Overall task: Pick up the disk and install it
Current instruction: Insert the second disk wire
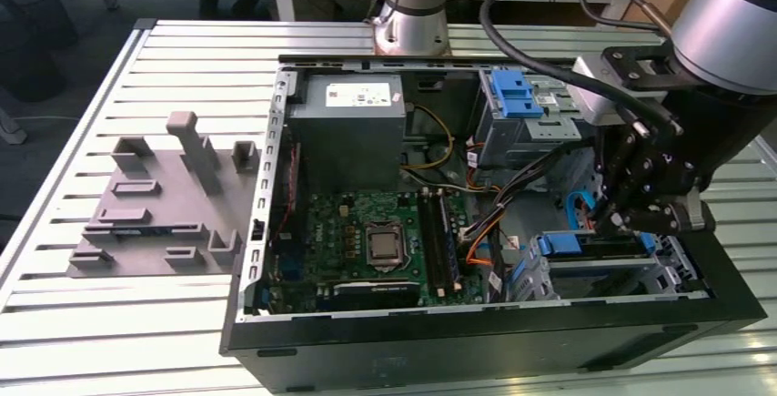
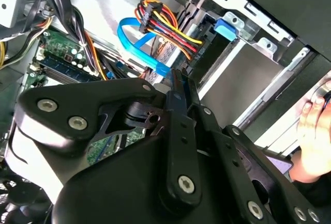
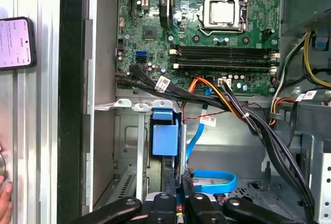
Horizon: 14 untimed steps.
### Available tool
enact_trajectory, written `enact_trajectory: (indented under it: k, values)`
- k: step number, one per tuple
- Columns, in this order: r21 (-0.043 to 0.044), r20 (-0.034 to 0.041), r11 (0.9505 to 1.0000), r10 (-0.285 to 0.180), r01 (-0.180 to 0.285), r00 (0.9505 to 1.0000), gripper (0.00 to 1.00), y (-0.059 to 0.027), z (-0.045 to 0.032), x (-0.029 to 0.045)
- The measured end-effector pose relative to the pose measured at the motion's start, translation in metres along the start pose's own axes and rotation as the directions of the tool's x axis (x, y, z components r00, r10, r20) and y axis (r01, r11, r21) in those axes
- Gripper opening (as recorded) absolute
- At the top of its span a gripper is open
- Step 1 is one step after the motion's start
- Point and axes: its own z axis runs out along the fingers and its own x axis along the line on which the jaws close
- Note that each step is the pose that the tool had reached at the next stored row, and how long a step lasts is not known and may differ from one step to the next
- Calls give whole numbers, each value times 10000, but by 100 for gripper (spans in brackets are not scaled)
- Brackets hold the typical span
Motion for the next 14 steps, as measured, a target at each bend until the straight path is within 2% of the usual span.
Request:
enact_trajectory:
  k: [3,14]
  values:
    - [0,17,10000,1,-1,10000,16,1,16,30]
    - [2,33,10000,1,-1,10000,16,1,62,30]
